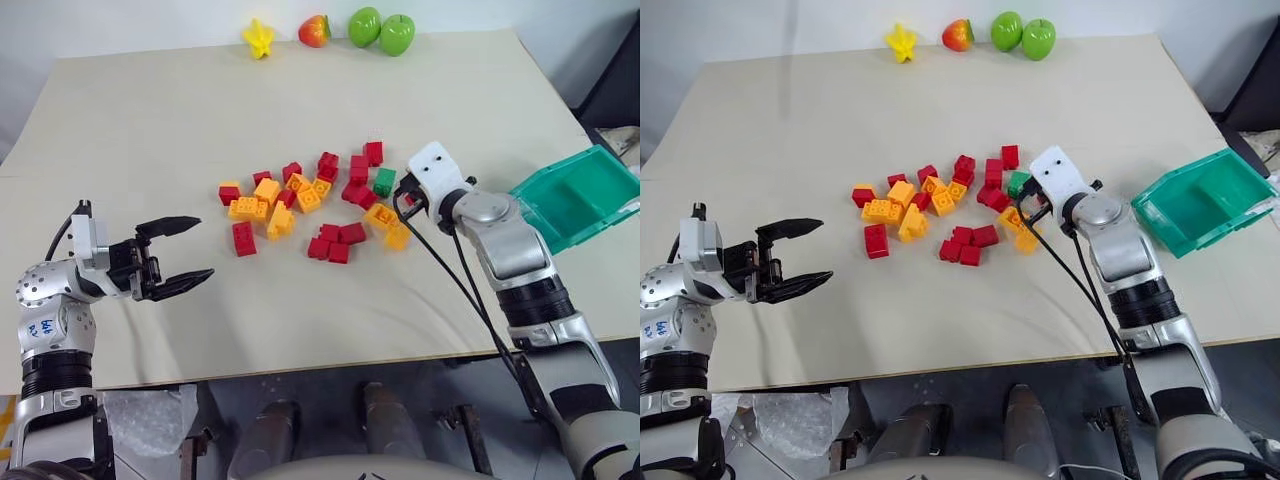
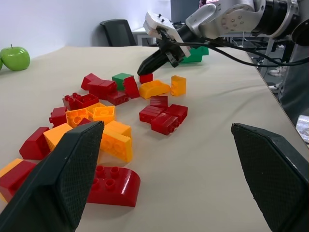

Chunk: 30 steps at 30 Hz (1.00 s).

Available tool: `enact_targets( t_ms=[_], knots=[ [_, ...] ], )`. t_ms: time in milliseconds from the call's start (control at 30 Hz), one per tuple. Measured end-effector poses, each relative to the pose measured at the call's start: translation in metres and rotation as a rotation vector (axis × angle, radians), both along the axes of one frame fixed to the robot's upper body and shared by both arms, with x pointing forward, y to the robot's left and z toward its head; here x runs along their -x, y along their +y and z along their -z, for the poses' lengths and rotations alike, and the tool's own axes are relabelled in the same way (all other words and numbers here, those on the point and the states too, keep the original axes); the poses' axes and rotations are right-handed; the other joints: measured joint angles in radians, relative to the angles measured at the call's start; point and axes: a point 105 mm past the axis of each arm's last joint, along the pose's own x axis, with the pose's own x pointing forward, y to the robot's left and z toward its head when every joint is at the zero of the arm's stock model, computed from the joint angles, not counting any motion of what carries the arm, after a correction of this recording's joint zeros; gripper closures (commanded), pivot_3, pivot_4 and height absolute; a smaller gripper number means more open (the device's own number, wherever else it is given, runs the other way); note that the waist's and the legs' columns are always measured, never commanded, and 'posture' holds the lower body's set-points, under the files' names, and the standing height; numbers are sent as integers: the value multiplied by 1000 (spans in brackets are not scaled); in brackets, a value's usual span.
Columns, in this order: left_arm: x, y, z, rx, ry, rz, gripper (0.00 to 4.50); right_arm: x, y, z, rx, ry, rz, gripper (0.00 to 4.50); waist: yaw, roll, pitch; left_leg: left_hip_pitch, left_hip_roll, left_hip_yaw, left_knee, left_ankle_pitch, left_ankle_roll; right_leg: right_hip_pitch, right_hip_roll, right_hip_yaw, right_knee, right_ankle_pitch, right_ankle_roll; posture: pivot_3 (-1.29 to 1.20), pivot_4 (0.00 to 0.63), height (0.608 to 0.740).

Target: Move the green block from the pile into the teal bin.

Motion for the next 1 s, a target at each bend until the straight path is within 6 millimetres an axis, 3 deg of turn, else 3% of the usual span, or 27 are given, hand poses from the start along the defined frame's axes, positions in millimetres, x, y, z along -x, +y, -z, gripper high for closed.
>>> enact_targets(
  t_ms=[167,467,633,767,867,1000],
  knots=[
    [-1,-1,0,8,-1,-3,0,-20,6,0,-22,-36,14,4449,-6,0,0,0,0,0,1,0,0,0,0,0,1,0,0,0,150,740],
    [-4,-3,-3,22,-16,-9,0,-19,41,18,-89,11,-149,4449,-20,0,0,-2,0,-1,3,0,0,0,0,-1,2,0,1,0,150,740],
    [-4,-1,-4,32,-22,-25,0,20,60,9,-169,62,-433,4449,-18,0,0,-3,0,-2,4,0,0,0,0,-1,1,1,1,0,150,740],
    [-4,0,-5,35,-26,-33,0,39,52,-8,-196,77,-530,4449,-14,0,0,-3,0,-2,7,-1,1,1,0,-1,1,1,2,0,150,740],
    [-3,1,-4,35,-22,-34,0,48,24,-18,-182,89,-528,3853,-1,0,0,-3,-1,-1,7,-1,1,1,0,-1,0,1,1,0,150,740],
    [-2,0,-2,38,-10,-30,0,64,-7,-19,-159,133,-555,2529,10,0,0,-3,0,-1,7,-1,1,1,0,0,0,1,1,0,150,740]
  ],
)
